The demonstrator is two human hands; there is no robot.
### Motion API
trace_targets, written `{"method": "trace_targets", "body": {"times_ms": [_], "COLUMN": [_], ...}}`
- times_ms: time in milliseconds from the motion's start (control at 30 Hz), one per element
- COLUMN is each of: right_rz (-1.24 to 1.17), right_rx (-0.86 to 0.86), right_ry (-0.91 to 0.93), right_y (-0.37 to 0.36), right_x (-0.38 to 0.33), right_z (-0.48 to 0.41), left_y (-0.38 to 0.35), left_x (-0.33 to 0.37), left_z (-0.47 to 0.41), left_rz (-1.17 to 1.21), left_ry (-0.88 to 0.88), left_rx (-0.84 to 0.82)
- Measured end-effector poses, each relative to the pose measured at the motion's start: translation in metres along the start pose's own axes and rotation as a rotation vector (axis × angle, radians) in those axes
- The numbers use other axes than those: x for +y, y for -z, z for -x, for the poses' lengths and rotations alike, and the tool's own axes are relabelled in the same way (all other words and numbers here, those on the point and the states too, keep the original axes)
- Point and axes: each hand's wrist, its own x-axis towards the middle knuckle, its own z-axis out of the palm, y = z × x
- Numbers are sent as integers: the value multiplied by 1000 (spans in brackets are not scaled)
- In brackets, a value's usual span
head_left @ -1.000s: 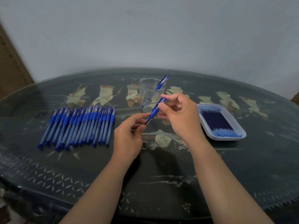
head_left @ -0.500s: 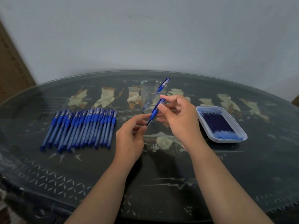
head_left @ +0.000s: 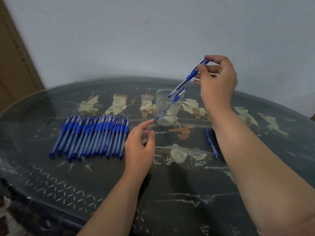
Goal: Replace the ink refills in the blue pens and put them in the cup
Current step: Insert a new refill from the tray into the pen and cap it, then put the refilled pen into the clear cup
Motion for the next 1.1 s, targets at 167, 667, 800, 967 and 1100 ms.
{"method": "trace_targets", "body": {"times_ms": [167, 667, 800, 967, 1100], "right_rz": [131, 311, 242, 187, 301], "right_rx": [-87, -287, -233, -131, -274], "right_ry": [-18, -230, -264, -301, -401], "right_y": [-15, -15, -10, -2, -12], "right_x": [18, 47, 46, 48, 53], "right_z": [-1, 12, 20, 54, 90], "left_y": [1, -1, 1, 7, 31], "left_x": [-1, -4, -2, 7, 12], "left_z": [0, -1, -1, 1, -4], "left_rz": [-12, -25, -5, 38, 4], "left_ry": [3, 13, -17, -80, -109], "left_rx": [6, -12, -1, 120, 251]}}
